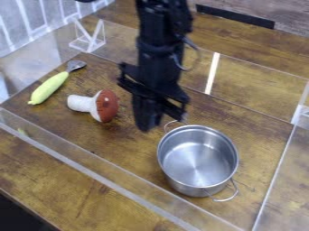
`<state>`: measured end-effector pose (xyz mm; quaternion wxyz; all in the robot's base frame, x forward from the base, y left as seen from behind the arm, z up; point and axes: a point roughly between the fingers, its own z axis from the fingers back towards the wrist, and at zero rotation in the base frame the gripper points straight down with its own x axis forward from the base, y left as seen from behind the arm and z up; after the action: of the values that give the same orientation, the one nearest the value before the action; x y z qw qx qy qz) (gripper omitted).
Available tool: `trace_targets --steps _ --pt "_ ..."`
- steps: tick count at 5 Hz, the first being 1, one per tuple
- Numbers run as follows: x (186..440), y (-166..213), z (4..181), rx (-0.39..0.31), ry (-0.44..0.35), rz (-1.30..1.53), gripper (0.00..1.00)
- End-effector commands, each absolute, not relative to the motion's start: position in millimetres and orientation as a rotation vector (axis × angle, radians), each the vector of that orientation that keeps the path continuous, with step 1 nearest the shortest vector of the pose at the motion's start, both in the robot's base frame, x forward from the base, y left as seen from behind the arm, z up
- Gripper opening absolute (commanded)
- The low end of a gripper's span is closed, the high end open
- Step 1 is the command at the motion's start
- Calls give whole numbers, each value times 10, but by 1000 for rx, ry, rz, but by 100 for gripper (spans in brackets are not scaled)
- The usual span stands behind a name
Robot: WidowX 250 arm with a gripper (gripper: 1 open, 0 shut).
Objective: Put the mushroom in the silver pot
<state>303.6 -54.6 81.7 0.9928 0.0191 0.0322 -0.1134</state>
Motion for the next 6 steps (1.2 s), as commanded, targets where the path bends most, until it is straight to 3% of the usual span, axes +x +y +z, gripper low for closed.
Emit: trace_targets --steps 1,2,6 --pt "3070 -679 1115 35 -34 -214 0" --pt "3138 -543 1109 42 -28 -166 100" --pt "3293 314 1052 117 -35 -215 100"
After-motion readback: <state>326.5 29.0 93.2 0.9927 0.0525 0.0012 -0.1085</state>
